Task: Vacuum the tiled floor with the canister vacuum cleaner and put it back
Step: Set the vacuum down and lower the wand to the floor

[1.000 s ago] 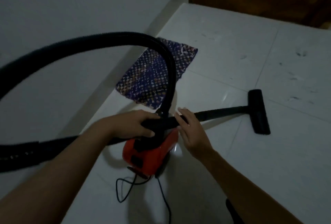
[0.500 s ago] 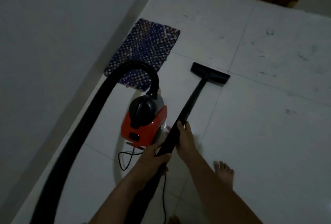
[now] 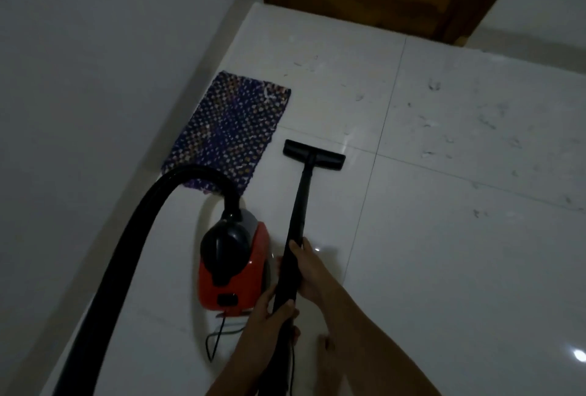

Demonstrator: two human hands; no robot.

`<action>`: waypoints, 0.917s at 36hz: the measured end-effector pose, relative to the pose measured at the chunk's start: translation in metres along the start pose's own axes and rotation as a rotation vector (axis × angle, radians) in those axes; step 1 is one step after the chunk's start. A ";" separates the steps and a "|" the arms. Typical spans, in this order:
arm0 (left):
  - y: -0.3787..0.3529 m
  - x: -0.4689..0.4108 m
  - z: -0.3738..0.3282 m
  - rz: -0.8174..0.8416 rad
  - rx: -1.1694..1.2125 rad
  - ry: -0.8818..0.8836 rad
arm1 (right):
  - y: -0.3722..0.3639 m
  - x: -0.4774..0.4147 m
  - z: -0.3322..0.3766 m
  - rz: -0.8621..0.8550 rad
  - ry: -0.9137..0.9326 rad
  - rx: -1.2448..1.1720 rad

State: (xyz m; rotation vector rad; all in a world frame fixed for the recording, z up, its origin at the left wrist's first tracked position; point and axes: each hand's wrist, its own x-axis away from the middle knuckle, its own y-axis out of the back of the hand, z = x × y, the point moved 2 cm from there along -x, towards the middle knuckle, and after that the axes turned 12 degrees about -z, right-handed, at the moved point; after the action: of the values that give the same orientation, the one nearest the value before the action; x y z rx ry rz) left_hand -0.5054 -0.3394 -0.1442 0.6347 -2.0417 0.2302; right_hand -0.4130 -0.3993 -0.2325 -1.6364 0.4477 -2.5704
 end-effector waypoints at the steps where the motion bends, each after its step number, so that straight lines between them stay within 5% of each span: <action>1: -0.005 -0.005 -0.005 0.001 0.027 0.007 | -0.001 -0.006 0.005 0.004 0.000 0.001; 10: -0.034 -0.036 -0.048 0.005 0.120 0.012 | -0.013 -0.040 0.043 -0.023 -0.059 -0.293; 33: -0.008 -0.076 -0.129 0.176 0.014 -0.033 | -0.077 -0.062 0.082 -0.074 0.004 -0.326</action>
State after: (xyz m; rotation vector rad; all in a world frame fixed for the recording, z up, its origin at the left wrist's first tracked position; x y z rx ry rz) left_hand -0.3739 -0.2678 -0.1408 0.4697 -2.1309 0.3389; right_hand -0.3052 -0.3295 -0.2334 -1.7719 0.8620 -2.6662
